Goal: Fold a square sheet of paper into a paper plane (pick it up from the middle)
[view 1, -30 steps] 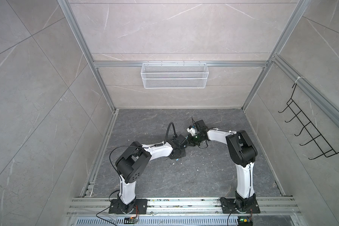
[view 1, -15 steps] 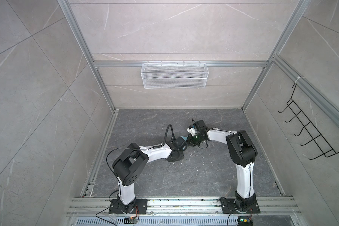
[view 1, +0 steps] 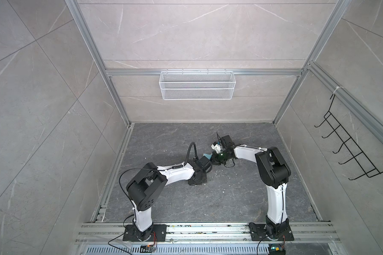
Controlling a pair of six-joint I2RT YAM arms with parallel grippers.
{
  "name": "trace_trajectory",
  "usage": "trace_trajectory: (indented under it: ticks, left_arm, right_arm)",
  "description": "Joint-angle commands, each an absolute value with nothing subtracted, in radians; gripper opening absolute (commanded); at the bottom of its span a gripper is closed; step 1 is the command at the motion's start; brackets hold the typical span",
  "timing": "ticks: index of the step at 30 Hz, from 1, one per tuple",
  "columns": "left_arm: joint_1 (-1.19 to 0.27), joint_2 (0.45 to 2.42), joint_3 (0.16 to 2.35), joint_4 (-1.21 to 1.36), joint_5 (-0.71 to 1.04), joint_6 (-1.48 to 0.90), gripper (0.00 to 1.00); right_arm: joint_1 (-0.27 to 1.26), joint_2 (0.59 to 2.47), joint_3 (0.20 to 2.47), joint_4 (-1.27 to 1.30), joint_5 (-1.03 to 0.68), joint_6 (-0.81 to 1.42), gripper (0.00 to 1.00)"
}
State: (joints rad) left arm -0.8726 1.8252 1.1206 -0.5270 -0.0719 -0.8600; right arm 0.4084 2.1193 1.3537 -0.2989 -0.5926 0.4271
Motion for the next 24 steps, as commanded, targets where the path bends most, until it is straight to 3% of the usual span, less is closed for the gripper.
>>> trace_trajectory:
  ticks: [1,8,12,15,21,24]
  left_arm:
    - [-0.871,1.807,1.113,-0.671,-0.064,-0.811,0.0]
    - [-0.767,1.661,1.106,-0.629,-0.046,-0.745,0.05]
    - [-0.663,1.575,1.038,-0.546,0.003,-0.735,0.17]
    - [-0.579,1.517,0.983,-0.492,0.036,-0.732,0.3]
    - [-0.453,1.428,0.888,-0.404,0.042,-0.704,0.67]
    - [-0.429,1.403,0.858,-0.374,0.015,-0.678,0.76]
  right_arm:
    - [0.416,2.182,1.334,-0.366,-0.475,0.428,0.09]
    - [0.429,2.078,1.403,-0.414,-0.499,0.406,0.19]
    - [0.447,1.993,1.427,-0.459,-0.451,0.413,0.3]
    - [0.481,1.942,1.438,-0.514,-0.354,0.424,0.41]
    - [0.594,1.92,1.479,-0.639,0.015,0.493,0.61]
    - [0.644,1.946,1.524,-0.685,0.134,0.542,0.65]
